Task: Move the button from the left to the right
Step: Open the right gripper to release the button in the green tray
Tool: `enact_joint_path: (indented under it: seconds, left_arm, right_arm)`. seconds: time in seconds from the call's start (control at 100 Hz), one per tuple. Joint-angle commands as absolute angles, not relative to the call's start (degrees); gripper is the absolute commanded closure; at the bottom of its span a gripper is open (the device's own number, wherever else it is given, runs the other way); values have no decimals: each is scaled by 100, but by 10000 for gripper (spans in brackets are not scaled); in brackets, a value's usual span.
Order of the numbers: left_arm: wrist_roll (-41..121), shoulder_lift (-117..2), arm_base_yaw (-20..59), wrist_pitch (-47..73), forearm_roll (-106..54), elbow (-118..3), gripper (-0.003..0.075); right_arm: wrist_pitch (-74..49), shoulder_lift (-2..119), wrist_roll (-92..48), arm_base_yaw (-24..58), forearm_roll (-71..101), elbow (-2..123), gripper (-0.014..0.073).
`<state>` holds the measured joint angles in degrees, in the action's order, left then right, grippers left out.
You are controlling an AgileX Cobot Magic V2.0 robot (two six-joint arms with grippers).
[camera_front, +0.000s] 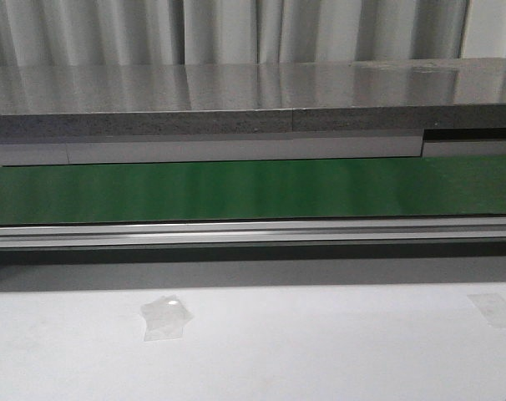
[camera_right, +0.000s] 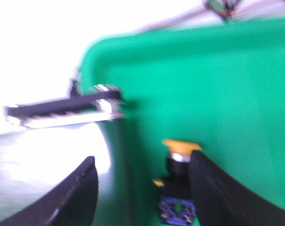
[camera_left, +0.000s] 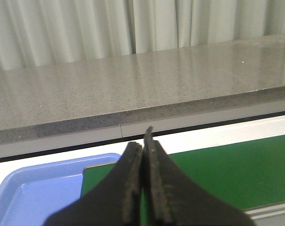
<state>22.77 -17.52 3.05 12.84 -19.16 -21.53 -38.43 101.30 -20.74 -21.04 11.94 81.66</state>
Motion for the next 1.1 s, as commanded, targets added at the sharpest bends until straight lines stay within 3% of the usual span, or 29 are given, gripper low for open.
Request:
enact_joint_path:
  seconds: [0.0,0.44,1.09]
  left_arm:
    - [2267,-1787,351,835,-1988,-2320,740]
    - [2267,-1787,351,835,-1988,-2320,740]
    - [2267,-1787,351,835,-1988,-2320,740]
  right_arm:
    - [-3449,9572,-2119,-1819,1393,8344,158]
    - [-2787,8264,-2119,-505,1387,7648,158]
    - [-433,4715,-2119,535,1392,3366,158]
